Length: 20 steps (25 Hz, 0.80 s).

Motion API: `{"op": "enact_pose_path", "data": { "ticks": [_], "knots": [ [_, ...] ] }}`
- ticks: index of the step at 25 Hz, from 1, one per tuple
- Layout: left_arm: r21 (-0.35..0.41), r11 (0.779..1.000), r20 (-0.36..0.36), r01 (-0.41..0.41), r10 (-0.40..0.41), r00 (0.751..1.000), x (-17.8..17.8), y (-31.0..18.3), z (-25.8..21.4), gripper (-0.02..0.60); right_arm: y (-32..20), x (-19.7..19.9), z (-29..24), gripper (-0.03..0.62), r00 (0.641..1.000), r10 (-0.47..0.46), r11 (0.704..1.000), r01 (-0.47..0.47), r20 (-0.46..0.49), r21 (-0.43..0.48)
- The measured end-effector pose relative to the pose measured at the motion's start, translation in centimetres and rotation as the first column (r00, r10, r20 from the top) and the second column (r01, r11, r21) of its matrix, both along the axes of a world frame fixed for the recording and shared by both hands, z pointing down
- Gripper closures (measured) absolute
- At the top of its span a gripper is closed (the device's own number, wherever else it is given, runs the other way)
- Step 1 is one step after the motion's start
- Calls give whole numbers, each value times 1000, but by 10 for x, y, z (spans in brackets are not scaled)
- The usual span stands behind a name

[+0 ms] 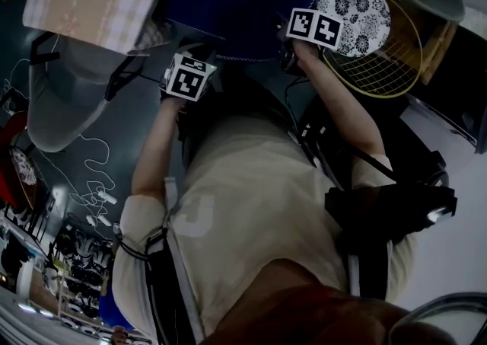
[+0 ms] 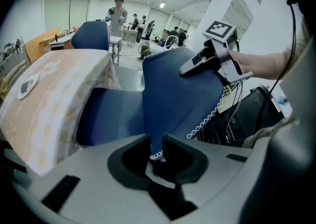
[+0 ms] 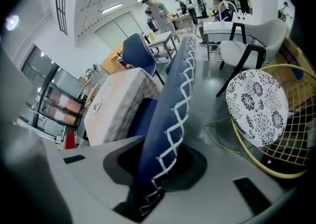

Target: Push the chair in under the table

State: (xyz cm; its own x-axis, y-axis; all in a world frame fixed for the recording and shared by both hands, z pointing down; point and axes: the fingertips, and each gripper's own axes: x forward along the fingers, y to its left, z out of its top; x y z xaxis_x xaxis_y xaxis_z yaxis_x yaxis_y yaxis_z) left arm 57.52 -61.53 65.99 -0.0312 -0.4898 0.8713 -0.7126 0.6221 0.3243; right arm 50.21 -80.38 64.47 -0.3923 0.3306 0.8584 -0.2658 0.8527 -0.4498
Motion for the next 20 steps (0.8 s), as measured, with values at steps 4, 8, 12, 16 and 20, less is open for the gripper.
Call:
{"op": "enact_pose_path", "data": {
  "ticks": [4, 8, 12, 16, 20],
  "knots": [
    [-16, 1000, 25, 15, -14, 1000, -7, 4, -1, 509, 0, 0, 0, 510, 1000, 5, 1000, -5, 4, -1],
    [-43, 999, 56, 29, -27, 998, -17, 10, -3, 509, -1, 3, 4, 502, 1000, 20, 1000, -20, -9, 1],
    [-40, 997, 111, 71, -66, 992, -36, 8, -24, 511, -4, 0, 6, 499, 999, 31, 1000, -31, -28, 4],
    [-43, 996, 146, 76, -69, 987, -46, 8, -43, 511, -2, 0, 5, 493, 999, 41, 999, -42, -31, -7],
    [-59, 996, 156, 67, -57, 986, -46, 10, -53, 511, -4, -1, 6, 490, 997, 68, 998, -68, -32, -16]
  ]
}}
